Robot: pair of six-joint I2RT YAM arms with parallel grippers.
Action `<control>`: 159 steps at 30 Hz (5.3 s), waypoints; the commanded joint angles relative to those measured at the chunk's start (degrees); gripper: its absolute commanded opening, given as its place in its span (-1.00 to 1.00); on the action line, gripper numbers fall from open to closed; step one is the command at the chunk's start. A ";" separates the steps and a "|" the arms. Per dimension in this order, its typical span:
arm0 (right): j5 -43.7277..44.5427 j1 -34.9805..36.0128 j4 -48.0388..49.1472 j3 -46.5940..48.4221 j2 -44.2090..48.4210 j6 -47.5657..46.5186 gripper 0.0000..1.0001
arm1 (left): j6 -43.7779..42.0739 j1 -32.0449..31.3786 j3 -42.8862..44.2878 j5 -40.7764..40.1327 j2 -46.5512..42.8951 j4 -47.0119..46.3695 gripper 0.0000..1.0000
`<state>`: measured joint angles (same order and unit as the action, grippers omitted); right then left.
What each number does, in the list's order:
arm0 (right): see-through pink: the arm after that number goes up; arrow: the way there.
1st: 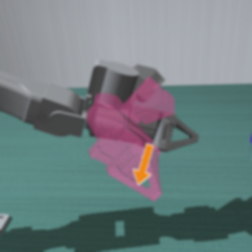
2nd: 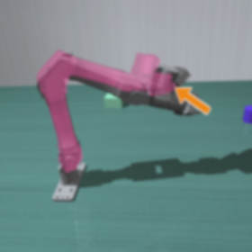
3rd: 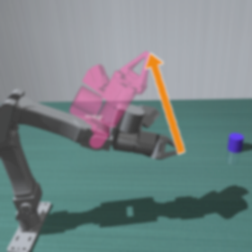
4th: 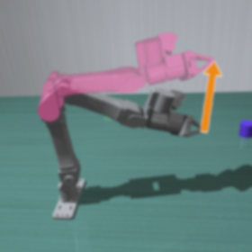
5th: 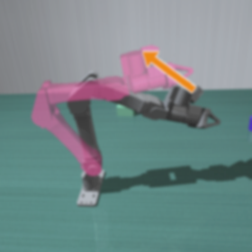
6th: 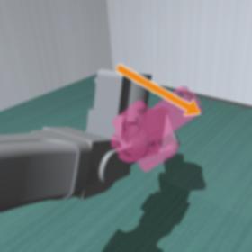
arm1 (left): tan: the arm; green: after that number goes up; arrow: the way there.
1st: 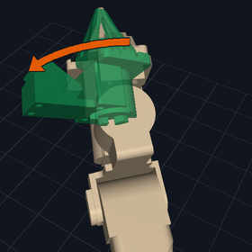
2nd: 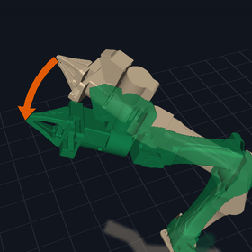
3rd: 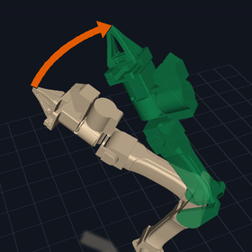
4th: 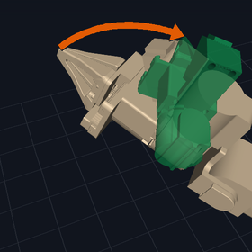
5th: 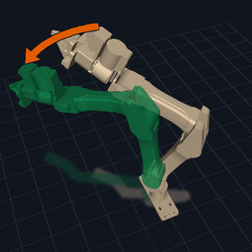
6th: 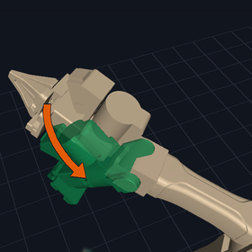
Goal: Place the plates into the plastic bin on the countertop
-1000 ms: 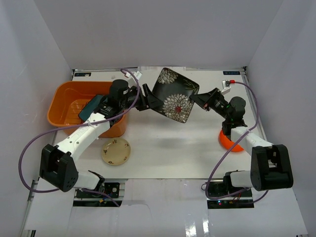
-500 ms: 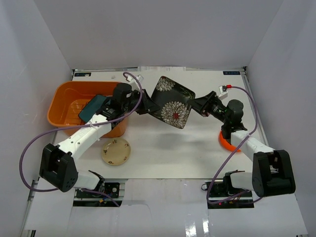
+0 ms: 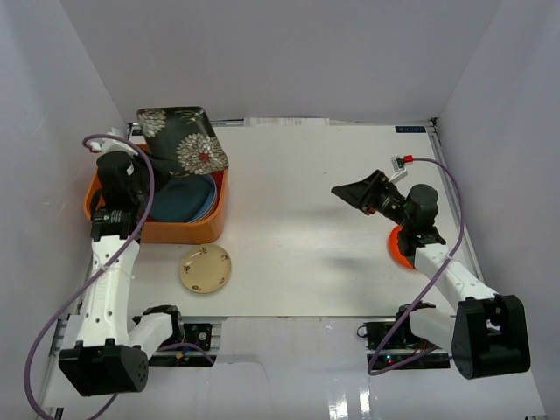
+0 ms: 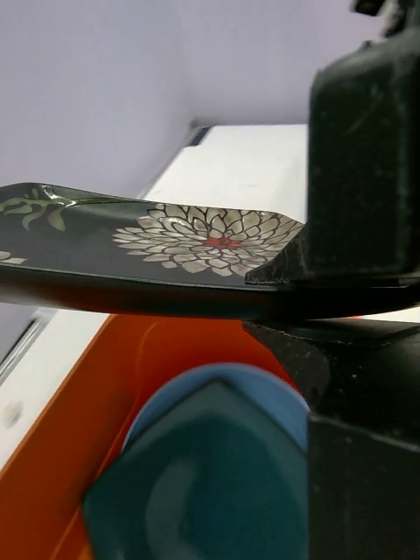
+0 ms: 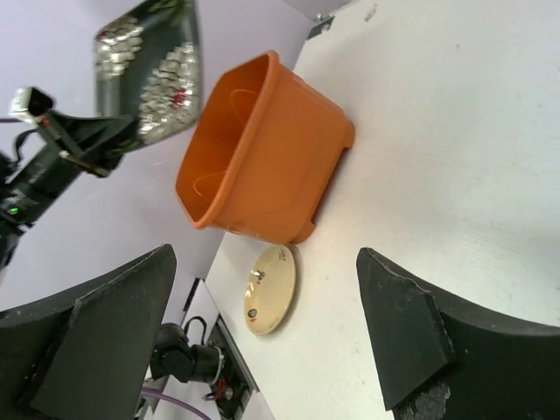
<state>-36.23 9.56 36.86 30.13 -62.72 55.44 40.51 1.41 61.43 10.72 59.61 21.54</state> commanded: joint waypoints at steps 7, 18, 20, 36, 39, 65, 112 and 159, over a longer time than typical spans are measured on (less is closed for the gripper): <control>-3.49 0.46 -2.50 -4.46 -1.53 -6.05 0.72 | -2.98 3.95 -3.50 -18.54 -9.79 2.37 -1.00; 5.90 13.01 -18.93 0.54 0.50 -22.74 0.71 | -4.39 8.43 -7.64 -12.74 -1.35 -1.32 -1.00; 7.91 16.79 -18.76 0.81 -0.82 -23.01 0.71 | -4.83 9.31 -8.60 -11.78 0.06 -2.38 -1.00; 23.65 44.03 -7.60 10.38 -27.78 -15.81 0.64 | -7.90 10.37 -10.02 -18.45 5.87 1.31 0.96; 26.11 47.29 -6.54 13.98 -33.60 -14.49 0.55 | -7.64 10.11 -8.96 -22.93 2.45 1.23 0.96; 23.39 50.91 5.40 27.10 -59.63 1.86 -0.49 | -12.47 2.46 -3.51 16.89 -8.02 -0.44 0.96; 17.06 27.09 -8.61 -1.48 -2.42 -9.73 0.39 | -10.54 -18.11 -10.03 13.29 -5.30 4.13 -1.00; 64.48 -3.75 -50.57 -4.55 25.26 -25.30 0.93 | -4.29 5.10 -10.37 -16.19 -1.35 -5.36 0.96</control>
<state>15.46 7.66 -10.92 24.34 -40.07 29.06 37.71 9.19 50.11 -8.73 58.43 17.30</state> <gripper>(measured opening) 0.957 0.979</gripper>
